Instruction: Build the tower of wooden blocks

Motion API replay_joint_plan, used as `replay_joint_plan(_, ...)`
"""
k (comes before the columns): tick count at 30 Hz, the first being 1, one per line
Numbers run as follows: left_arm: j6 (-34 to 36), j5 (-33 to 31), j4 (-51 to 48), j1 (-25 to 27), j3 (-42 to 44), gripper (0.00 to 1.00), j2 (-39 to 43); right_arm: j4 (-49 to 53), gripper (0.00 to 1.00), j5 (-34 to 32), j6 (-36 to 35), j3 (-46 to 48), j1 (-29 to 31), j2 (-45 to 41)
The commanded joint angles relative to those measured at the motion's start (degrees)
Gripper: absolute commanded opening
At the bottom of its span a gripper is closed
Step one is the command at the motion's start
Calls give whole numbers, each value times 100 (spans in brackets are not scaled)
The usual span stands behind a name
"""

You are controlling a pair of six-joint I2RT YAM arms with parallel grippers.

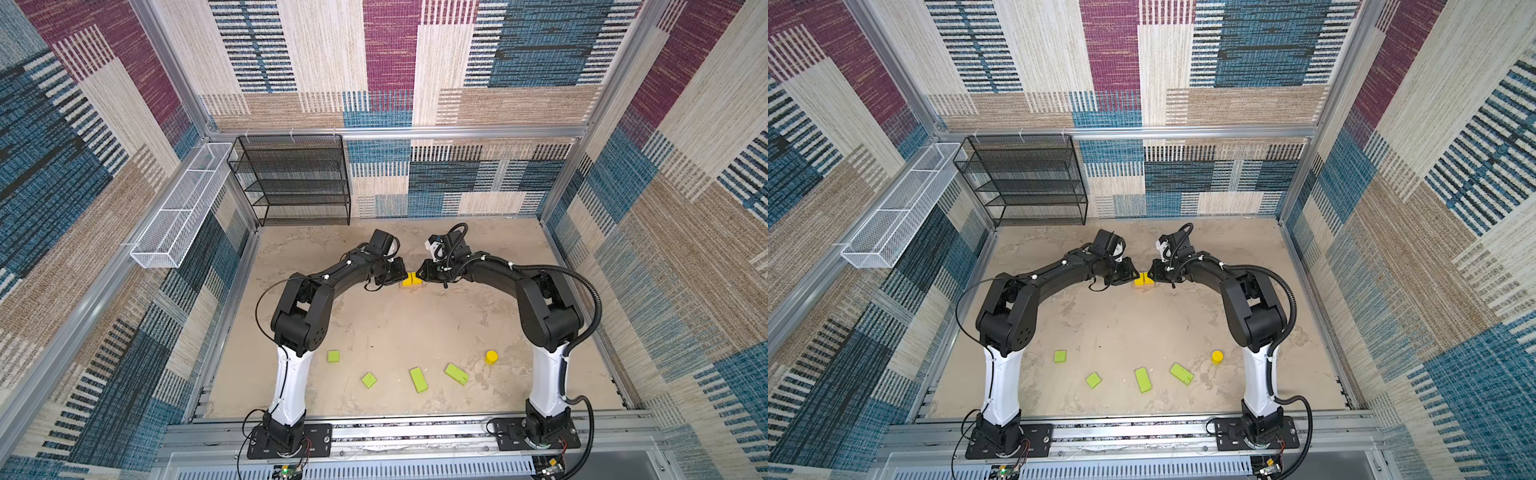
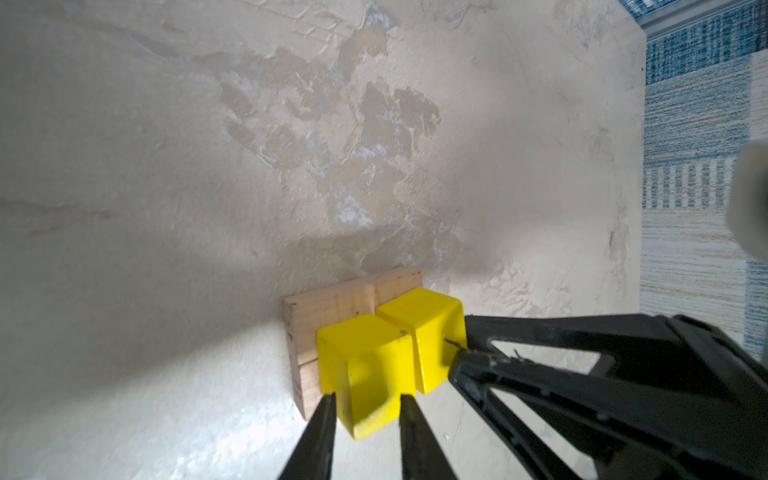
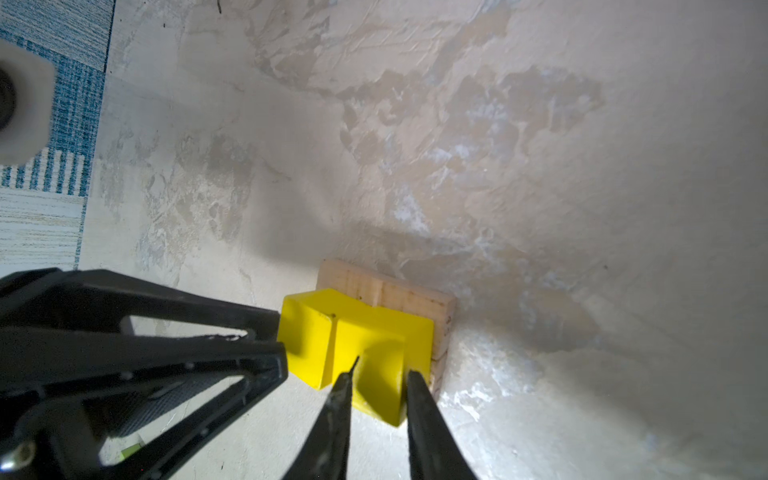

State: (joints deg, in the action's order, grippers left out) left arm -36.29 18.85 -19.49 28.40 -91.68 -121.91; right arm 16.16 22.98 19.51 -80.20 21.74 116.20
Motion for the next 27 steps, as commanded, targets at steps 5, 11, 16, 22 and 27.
replay_joint_plan(5, -104, 97, 15, -2, -61, 29, -27, -115, 25, 90, 73, 5, -1, -58)
replay_joint_plan(11, -106, 120, 19, -2, -95, 26, -52, -110, 24, 110, 86, 1, -3, -63)
replay_joint_plan(16, -113, 127, 16, -7, -117, 24, -62, -123, 23, 121, 97, 31, -3, -66)
replay_joint_plan(22, -106, 110, -17, -6, -138, 24, -79, -127, 23, 120, 107, 49, -2, -74)
replay_joint_plan(27, -87, 93, -65, -5, -157, 28, -88, -131, 23, 127, 111, 53, -3, -68)
